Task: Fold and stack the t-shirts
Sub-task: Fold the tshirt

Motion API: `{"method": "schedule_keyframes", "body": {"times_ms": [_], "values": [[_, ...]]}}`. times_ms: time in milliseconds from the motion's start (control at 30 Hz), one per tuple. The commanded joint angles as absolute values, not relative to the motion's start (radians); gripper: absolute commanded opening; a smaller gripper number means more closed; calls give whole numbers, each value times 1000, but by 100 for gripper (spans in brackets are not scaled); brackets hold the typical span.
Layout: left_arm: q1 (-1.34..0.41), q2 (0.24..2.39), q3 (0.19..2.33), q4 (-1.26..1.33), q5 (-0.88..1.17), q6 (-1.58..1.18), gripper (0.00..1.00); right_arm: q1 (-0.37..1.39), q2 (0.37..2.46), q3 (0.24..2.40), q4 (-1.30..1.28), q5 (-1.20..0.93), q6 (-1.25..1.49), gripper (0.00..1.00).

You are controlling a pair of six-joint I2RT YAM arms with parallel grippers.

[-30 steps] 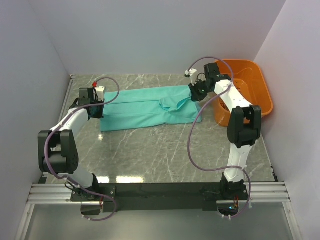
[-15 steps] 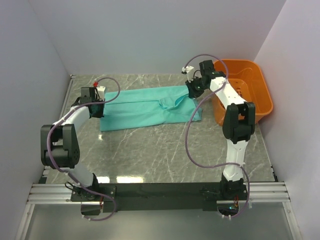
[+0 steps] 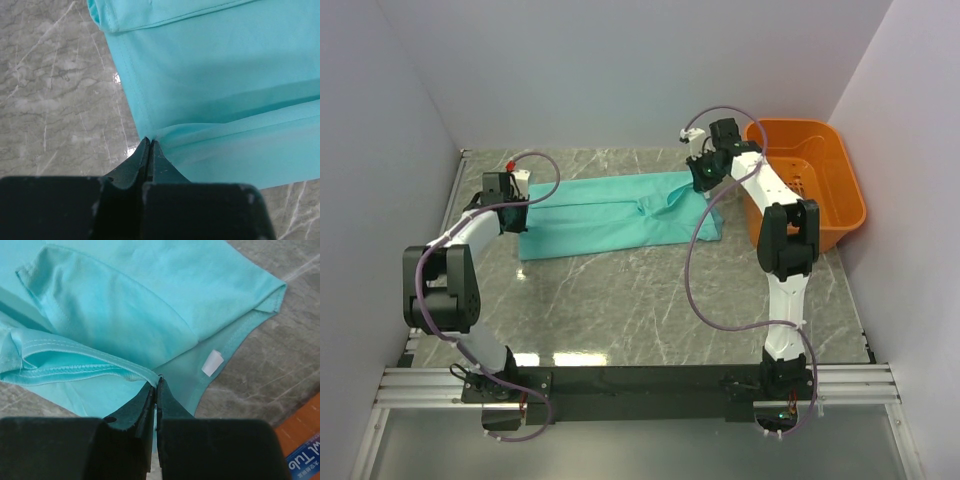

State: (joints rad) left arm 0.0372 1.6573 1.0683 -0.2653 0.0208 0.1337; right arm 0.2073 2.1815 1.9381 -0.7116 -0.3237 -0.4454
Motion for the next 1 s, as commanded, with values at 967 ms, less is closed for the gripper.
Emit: {"method": "schedule_keyframes", "body": {"times_ms": [967], "values": [[43,1767,1161,-193,-20,120,0,258,2313,2109,-583,-117,-258,0]]}}
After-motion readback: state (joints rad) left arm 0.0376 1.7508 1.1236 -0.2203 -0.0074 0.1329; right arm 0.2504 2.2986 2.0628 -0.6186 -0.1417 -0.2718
